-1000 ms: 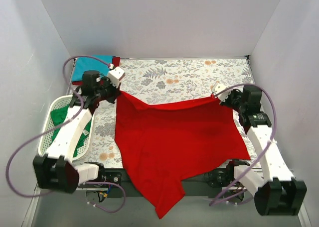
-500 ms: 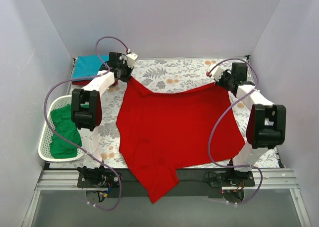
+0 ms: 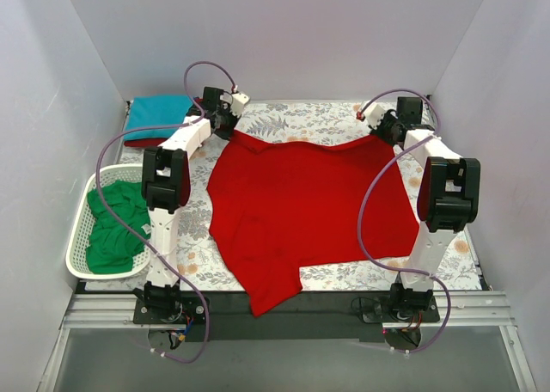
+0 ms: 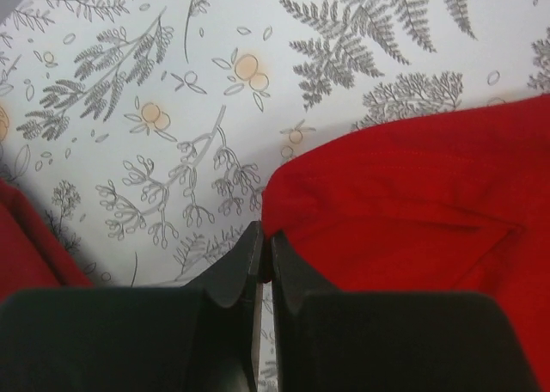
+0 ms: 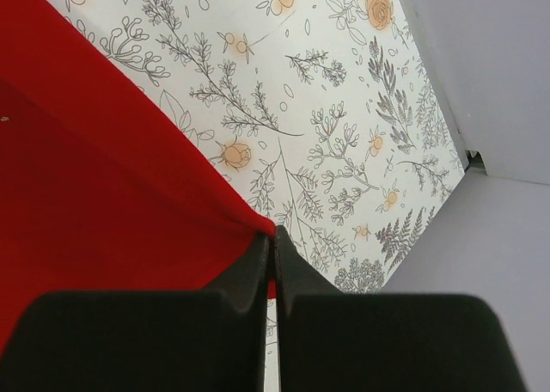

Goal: Fold and stack the t-shirts
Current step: Fold the tshirt

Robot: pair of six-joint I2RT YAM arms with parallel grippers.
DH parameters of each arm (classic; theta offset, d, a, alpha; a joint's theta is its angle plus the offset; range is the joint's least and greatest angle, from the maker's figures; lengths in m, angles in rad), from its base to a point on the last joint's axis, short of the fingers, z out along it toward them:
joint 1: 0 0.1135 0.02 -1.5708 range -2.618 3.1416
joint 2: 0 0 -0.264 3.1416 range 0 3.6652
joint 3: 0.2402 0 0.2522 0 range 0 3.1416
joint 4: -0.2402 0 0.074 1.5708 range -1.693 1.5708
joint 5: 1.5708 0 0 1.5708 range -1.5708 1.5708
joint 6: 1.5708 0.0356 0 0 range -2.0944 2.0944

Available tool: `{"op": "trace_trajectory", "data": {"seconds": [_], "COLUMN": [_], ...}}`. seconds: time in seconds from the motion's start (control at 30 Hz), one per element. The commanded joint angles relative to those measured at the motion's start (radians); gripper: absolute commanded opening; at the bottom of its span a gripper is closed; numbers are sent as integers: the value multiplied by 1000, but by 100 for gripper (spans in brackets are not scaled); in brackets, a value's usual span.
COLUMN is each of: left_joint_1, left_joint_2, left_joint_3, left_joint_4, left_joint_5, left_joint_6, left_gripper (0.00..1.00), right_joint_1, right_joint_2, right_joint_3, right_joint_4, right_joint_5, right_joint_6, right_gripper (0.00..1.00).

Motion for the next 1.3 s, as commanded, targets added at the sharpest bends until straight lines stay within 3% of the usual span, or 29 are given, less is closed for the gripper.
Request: {"op": "trace_trajectory", "data": {"seconds": [0.0, 0.27, 0.53, 0.73, 1.0, 1.27], "left_joint_1": [-14, -66, -137, -169, -186, -189], "left_joint_2": [-136, -406, -620, -764, -786, -709], "left_joint_3": [10, -182, -376, -565, -731, -785], "left_joint_4": [-69, -221, -405, -419, -424, -415], "left_joint_5": [-12, -29, -13, -59, 37, 45], "left_joint_6": [15, -51, -180, -215, -277, -286], "left_gripper": [0, 0, 0, 0, 0, 0], "right_joint_1": [-3, -27, -62, -105, -119, -119], "right_joint_2": [-6, -58, -125, -167, -127, -87], "right_joint_3": [56, 38, -19, -96, -159, -168], "right_joint_4": [-35, -64, -147, -202, -219, -260], "right_joint_5": [-36, -91, -161, -197, -178, -141], "right_joint_6": [14, -15, -154, -249, -288, -303], "right_gripper": [1, 1, 1, 1, 1, 1]}}
